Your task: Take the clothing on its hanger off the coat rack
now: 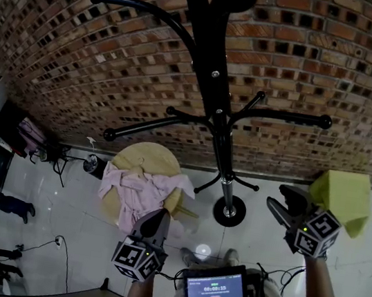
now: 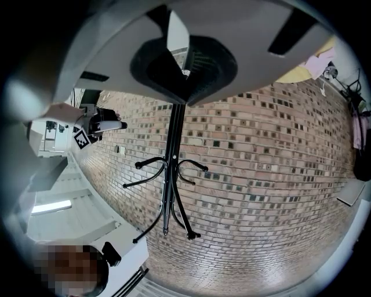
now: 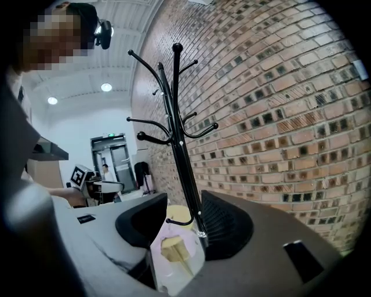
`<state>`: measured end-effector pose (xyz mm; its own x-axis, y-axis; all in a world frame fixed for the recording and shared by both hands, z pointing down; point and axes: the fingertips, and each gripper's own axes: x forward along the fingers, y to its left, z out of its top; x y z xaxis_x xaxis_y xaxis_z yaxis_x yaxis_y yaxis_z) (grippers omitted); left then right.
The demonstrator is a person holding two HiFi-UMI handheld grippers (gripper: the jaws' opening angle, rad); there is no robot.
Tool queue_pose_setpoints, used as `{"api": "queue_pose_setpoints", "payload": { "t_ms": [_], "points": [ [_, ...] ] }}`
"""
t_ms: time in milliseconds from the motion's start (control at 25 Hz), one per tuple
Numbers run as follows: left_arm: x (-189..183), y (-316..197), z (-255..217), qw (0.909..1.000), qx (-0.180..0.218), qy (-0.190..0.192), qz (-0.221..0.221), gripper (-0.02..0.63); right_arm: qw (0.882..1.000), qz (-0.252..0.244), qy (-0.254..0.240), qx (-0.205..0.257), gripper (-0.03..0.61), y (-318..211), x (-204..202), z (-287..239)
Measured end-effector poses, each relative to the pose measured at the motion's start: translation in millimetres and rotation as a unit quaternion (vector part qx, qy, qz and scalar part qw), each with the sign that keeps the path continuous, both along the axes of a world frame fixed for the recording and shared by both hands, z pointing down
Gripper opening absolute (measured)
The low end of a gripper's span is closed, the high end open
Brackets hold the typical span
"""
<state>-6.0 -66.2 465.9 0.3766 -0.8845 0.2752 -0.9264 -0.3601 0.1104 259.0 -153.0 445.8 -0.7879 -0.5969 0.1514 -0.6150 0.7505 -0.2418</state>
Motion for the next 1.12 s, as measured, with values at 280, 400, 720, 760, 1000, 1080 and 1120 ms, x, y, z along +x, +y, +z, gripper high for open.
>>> {"api": "queue_pose_setpoints", "payload": {
  "t_ms": [280, 400, 720, 760, 1000, 1080, 1120],
  "points": [
    [2.8, -1.1, 0.7, 1.0000, 0.001, -0.001, 0.002, -0.015, 1.000, -0.002, 0.002, 0.002, 0.179, 0.1, -0.3, 0.7],
    [3.4, -2.6, 0.9, 1.0000, 0.000, 0.000, 0.003, -0.015, 1.000, -0.002, 0.004, 0.002, 0.179, -1.4, -0.7, 0.3],
    [5.3, -6.6, 1.4, 1.0000, 0.001, -0.001, 0.007, -0.015, 1.000, 0.000, 0.003, 0.002, 0.179, -4.7, -0.7, 1.0],
    [5.3, -7.2, 1.4, 1.0000, 0.001, -0.001, 0.007, -0.015, 1.000, 0.000, 0.003, 0.002, 0.179, -5.2, -0.7, 1.1],
    [3.9, -7.6, 3.0, 1.0000, -0.001, -0.001, 0.007, -0.015, 1.000, 0.004, 0.003, 0.000, 0.179, -5.4, 1.0, 3.0],
    [3.9, -6.6, 5.4, 1.0000, -0.005, 0.001, 0.007, -0.015, 1.000, 0.007, 0.004, -0.002, 0.179, -5.1, 2.5, 4.0],
    [3.7, -6.2, 6.9, 1.0000, -0.006, 0.001, 0.007, -0.015, 1.000, 0.008, 0.004, -0.002, 0.178, -5.2, 3.2, 4.9]
  ]
}}
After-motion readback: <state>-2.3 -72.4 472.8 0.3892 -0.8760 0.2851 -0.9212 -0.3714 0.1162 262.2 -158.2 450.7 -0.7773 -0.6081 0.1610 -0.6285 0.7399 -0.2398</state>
